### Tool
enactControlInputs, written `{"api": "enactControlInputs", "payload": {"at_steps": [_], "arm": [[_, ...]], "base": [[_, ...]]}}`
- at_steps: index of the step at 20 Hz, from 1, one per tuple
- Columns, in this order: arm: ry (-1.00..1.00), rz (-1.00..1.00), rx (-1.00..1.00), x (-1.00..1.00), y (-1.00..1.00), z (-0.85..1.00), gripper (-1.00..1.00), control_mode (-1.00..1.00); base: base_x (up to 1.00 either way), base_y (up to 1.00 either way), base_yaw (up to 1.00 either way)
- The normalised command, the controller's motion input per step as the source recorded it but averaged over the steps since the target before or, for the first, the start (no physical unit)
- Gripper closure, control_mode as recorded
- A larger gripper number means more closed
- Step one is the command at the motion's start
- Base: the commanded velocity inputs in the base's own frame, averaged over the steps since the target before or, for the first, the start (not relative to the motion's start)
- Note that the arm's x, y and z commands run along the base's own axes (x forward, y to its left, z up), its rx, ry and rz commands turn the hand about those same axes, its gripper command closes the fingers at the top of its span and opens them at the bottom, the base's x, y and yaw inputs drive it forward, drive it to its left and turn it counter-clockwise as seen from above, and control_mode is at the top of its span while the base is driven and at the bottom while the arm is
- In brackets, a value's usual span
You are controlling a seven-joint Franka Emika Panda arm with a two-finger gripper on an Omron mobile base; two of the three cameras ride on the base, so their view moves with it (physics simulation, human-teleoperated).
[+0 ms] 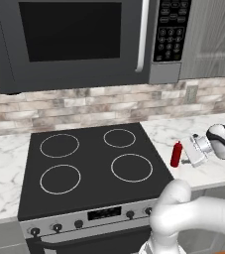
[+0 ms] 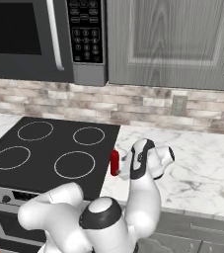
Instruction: Take 2 condiments from the cabinet and move them on the counter near the stove.Make sure the condiments are lined up with each other, next to each other.
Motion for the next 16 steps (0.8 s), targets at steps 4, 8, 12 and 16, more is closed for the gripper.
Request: {"api": "enactControlInputs", "payload": {"at_steps": [4, 8, 12, 16], "arm": [[-0.05, 0.0, 0.0, 0.03, -0.3, 0.0, -1.0, -1.0], [-0.04, 0.0, 0.0, 0.0, -0.39, 0.0, -1.0, -1.0], [-0.01, 0.0, 0.0, -0.24, -0.17, 0.15, -1.0, -1.0], [-0.06, 0.02, 0.0, -0.51, -0.06, 0.33, -1.0, -1.0]], "base": [[0.0, 0.0, 0.0], [0.0, 0.0, 0.0], [0.0, 0.0, 0.0], [0.0, 0.0, 0.0]]}}
